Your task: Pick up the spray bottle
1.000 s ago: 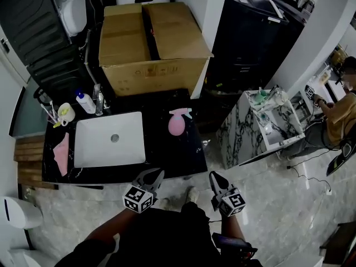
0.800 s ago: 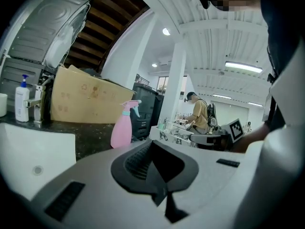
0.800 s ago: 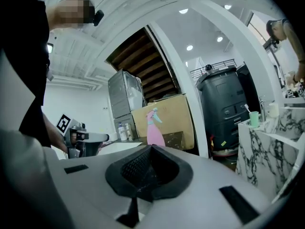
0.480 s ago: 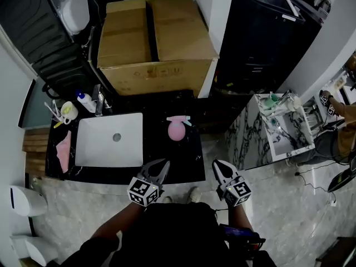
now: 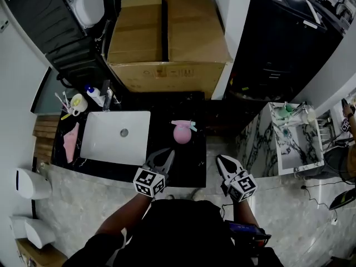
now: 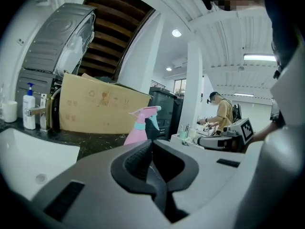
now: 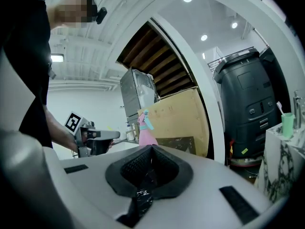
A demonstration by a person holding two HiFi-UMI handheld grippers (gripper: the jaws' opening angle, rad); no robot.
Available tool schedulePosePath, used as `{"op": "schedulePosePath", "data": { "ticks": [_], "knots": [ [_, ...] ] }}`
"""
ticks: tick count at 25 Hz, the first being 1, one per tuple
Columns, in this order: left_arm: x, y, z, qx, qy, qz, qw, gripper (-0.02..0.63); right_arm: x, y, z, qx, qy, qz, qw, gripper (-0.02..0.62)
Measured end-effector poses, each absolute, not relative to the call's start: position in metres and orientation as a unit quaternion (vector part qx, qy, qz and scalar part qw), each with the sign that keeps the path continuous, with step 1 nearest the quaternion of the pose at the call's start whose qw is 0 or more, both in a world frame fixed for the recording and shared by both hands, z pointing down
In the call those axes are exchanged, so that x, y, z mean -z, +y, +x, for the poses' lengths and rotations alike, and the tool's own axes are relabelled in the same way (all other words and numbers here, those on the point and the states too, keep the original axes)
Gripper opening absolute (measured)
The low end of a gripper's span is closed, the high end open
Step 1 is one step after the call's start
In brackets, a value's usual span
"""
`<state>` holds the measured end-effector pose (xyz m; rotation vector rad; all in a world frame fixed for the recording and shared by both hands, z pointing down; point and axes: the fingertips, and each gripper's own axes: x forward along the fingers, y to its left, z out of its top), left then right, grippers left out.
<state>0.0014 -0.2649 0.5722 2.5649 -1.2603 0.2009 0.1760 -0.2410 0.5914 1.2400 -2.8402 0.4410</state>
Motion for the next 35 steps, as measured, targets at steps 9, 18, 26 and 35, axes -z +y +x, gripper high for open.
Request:
{"op": "schedulePosePath", "data": {
  "ticks": [9, 18, 26, 35],
  "knots": [
    [-0.566, -0.308, 0.010, -0.072, -0.487, 0.863, 0.117, 0.043, -0.595, -0.255, 0.193, -0.150, -0.917, 0.369, 0.007, 0.026],
    [-0.567, -0.341, 0.021, -0.084, -0.503, 0.853, 0.113, 0.150, -0.601, -0.255, 0.215, -0.160, -0.919, 0.361, 0.007, 0.026],
    [-0.572, -0.360, 0.030, -0.095, -0.519, 0.842, 0.114, 0.167, -0.605, -0.257, 0.240, -0.164, -0.914, 0.372, 0.005, 0.026],
    [-0.572, -0.366, 0.031, -0.108, -0.533, 0.833, 0.099, 0.147, -0.608, -0.263, 0.247, -0.167, -0.912, 0.374, 0.001, 0.026]
  ]
}}
